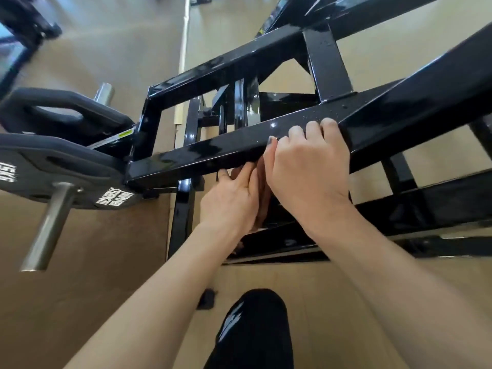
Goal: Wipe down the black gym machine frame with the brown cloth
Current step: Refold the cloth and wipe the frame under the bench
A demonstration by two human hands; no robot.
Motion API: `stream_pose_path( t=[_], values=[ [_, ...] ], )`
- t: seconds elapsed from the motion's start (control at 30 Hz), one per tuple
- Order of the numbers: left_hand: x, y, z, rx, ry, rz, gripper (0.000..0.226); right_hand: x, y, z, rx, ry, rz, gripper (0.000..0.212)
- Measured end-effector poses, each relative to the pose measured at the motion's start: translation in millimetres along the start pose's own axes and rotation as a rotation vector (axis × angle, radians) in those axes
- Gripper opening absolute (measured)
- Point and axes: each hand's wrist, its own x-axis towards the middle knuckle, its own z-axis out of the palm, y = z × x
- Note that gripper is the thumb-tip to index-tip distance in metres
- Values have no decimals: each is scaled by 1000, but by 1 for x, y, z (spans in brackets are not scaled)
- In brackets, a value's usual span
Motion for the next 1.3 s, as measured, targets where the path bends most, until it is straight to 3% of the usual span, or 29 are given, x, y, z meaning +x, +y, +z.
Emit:
stream_pose_path(
  t=[0.13,0.23,0.3,0.43,0.57,0.67,0.77,0.9,0.97,1.13,1.3],
  values=[
    [1,-7,28,-120,76,15,34,0,-3,12,-7,151,-1,73],
    [-9,-1,28,-536,69,-7,33,3,-3,15,-3,230,7,73],
    [-14,-2,29,-664,51,26,37,3,-2,18,-10,265,4,72],
    [-13,-20,41,-686,13,151,48,3,-3,22,-13,344,23,71],
    [-5,-55,50,-726,-41,200,28,3,-2,21,7,365,27,71],
    [-7,-100,71,-772,-67,139,22,3,-3,19,2,355,26,74],
    [-11,-135,97,-789,-107,-58,13,2,-2,21,-8,350,13,72],
    [-6,-107,85,-876,-66,-100,12,0,-2,22,3,372,19,71],
    [-8,-80,73,-888,-40,-20,21,1,-2,21,-14,385,14,70],
    [-21,-59,75,-887,123,115,10,2,-3,23,-30,403,38,70],
    [-3,-88,77,-858,50,-76,6,1,-3,23,-12,414,29,70]
  ],
)
